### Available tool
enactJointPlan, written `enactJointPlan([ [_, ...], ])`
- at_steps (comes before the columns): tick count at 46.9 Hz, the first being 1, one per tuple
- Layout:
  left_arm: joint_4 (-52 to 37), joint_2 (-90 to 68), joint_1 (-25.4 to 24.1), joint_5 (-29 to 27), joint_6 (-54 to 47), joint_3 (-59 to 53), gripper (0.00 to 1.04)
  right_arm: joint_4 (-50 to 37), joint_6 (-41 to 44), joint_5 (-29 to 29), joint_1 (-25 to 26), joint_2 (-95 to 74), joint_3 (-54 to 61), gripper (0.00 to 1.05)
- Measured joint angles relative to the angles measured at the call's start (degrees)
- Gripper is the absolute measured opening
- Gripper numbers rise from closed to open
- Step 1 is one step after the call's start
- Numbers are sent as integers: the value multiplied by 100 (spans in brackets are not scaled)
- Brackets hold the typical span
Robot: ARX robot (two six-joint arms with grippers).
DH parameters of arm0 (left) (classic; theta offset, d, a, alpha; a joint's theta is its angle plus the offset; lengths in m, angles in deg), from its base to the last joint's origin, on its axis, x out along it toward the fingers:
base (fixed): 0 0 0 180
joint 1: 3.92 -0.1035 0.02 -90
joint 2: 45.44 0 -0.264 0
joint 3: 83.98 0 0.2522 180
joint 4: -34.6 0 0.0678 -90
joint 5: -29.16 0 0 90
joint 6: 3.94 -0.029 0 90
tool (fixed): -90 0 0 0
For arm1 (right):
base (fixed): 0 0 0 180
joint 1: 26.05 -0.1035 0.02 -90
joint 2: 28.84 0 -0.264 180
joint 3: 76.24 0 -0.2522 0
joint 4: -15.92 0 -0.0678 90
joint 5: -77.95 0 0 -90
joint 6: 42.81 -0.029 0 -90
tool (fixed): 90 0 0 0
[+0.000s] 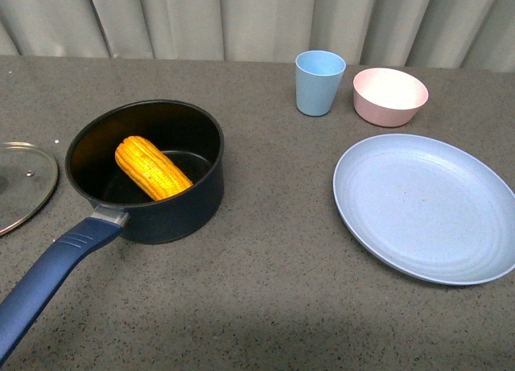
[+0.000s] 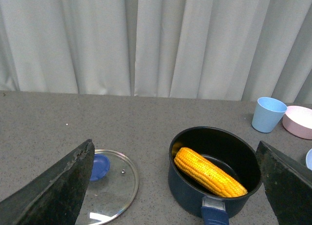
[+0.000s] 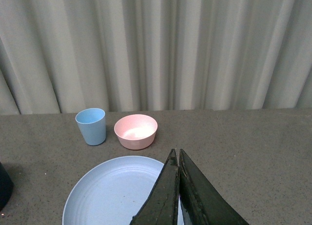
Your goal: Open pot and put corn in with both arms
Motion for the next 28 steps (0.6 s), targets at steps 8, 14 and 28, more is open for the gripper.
enactJointPlan([
  [8,0,0,0,0,0,0,98,479,0,0,0,420,-7,1],
  [14,0,2,0,-2,0,0,98,1145,4,-13,0,1126,-2,1],
  [28,0,2,0,0,0,0,98,1169,11,-13,0,1137,-2,33],
])
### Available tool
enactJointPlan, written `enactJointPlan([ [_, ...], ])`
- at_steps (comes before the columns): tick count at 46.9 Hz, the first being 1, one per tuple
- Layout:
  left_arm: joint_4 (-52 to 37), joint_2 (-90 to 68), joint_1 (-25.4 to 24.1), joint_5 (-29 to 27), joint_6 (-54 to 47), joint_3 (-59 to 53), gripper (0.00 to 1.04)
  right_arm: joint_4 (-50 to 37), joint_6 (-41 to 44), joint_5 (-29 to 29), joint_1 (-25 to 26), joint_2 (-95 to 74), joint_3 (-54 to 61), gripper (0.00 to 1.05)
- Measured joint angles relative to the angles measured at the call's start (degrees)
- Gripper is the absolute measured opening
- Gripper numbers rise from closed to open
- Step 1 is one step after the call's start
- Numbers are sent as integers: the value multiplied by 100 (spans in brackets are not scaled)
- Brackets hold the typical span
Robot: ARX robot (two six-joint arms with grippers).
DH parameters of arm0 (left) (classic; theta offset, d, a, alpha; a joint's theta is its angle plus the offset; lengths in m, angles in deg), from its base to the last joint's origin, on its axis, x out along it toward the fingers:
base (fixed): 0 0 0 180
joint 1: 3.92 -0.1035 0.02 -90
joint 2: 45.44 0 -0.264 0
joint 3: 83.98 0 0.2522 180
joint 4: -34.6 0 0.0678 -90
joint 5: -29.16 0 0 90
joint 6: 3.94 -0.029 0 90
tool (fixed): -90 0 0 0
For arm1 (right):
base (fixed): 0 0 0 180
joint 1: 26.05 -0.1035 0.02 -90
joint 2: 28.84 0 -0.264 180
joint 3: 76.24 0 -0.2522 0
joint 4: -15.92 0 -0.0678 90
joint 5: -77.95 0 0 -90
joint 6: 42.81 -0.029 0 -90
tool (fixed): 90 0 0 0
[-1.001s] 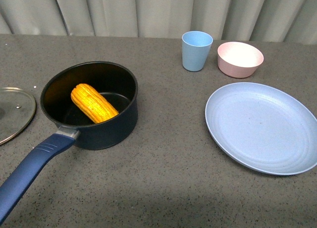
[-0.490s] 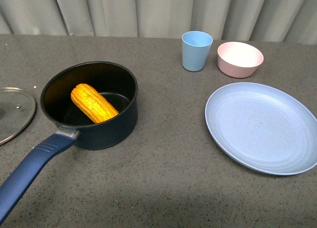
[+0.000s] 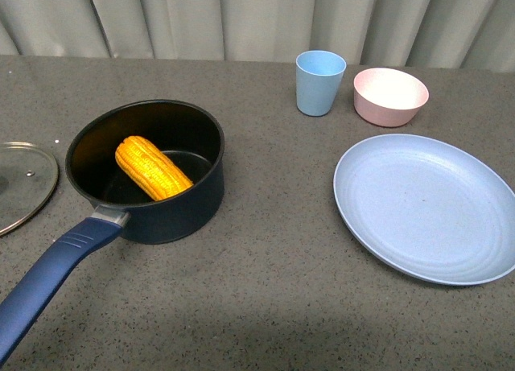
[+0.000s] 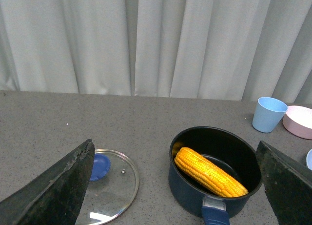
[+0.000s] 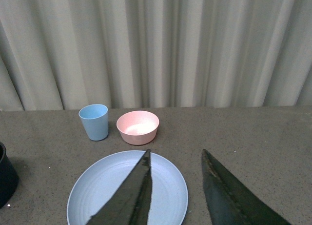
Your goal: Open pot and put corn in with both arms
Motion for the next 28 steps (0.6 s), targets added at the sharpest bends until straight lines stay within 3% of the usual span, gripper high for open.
enactJointPlan([
  [17,0,0,0,-2,0,0,98,0,2,0,0,0,0,93],
  [19,0,0,0,-2,0,0,98,0,-7,0,0,0,0,97],
  [28,0,0,0,0,0,0,98,0,-2,0,0,0,0,95],
])
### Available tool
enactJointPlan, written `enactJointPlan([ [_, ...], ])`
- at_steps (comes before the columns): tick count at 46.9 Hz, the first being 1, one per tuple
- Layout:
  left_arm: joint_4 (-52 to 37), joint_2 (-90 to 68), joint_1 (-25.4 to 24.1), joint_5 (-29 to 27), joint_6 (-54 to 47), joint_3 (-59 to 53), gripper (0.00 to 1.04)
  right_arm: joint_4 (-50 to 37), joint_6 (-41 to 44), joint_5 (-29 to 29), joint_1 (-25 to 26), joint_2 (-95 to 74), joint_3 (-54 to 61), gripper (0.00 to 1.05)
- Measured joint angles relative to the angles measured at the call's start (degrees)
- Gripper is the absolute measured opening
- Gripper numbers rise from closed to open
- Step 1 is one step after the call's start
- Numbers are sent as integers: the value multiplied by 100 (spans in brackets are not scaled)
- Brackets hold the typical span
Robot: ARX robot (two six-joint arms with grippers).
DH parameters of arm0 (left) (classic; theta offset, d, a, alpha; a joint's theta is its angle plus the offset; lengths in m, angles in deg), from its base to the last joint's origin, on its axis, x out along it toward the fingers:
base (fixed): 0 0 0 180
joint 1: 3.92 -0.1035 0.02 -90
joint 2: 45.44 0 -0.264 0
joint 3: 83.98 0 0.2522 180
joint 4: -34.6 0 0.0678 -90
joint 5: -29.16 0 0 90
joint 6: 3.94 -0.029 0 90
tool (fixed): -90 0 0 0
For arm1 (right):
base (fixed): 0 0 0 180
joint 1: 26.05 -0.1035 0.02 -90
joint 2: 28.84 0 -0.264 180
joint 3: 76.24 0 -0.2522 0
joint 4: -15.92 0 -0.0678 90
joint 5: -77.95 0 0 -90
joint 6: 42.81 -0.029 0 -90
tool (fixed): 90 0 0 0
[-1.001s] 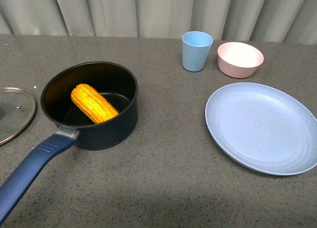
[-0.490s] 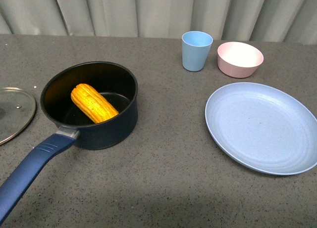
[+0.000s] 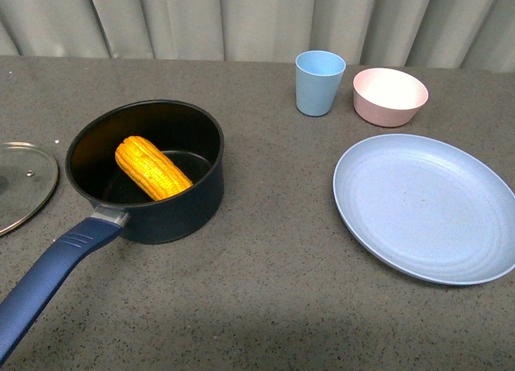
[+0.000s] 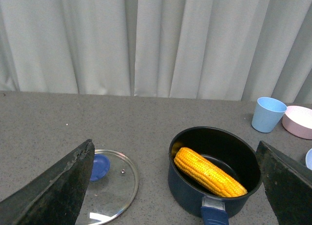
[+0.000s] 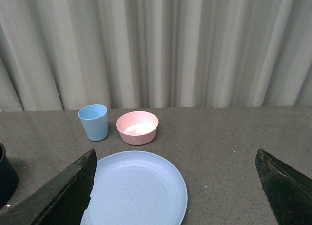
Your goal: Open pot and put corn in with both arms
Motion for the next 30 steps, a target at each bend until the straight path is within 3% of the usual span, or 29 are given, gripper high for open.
enactJointPlan([
  [30,2,0,0,0,0,0,98,0,0,0,0,0,0,95],
])
